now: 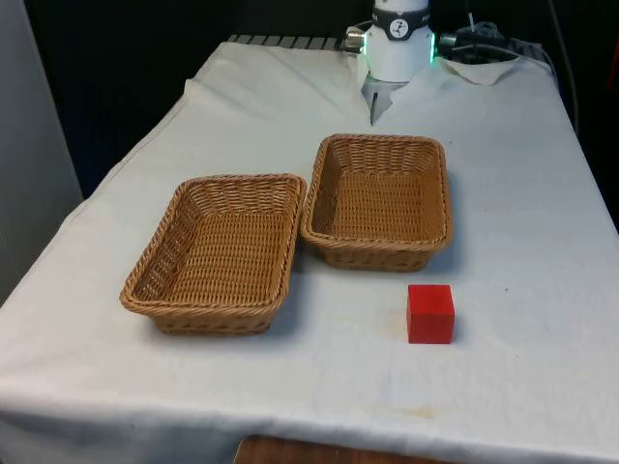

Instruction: Pick up the red cube and place it into the right basket.

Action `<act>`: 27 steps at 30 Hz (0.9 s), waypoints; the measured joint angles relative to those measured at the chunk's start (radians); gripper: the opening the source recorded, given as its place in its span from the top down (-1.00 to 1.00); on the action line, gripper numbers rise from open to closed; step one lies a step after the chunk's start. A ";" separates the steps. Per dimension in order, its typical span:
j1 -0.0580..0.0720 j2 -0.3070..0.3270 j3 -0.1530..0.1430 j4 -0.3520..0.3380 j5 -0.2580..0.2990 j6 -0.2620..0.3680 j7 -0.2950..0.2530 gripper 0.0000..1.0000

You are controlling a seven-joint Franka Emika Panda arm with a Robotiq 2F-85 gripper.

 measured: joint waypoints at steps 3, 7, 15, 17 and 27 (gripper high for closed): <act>0.000 0.024 0.006 0.025 0.003 0.000 0.004 -1.00; 0.000 0.065 0.014 0.069 0.008 -0.001 0.007 -1.00; 0.000 0.131 0.016 0.136 0.018 -0.001 0.007 -1.00; 0.000 0.139 0.016 0.145 0.019 -0.001 0.007 -1.00; -0.004 0.230 0.016 0.243 0.034 0.000 0.001 -1.00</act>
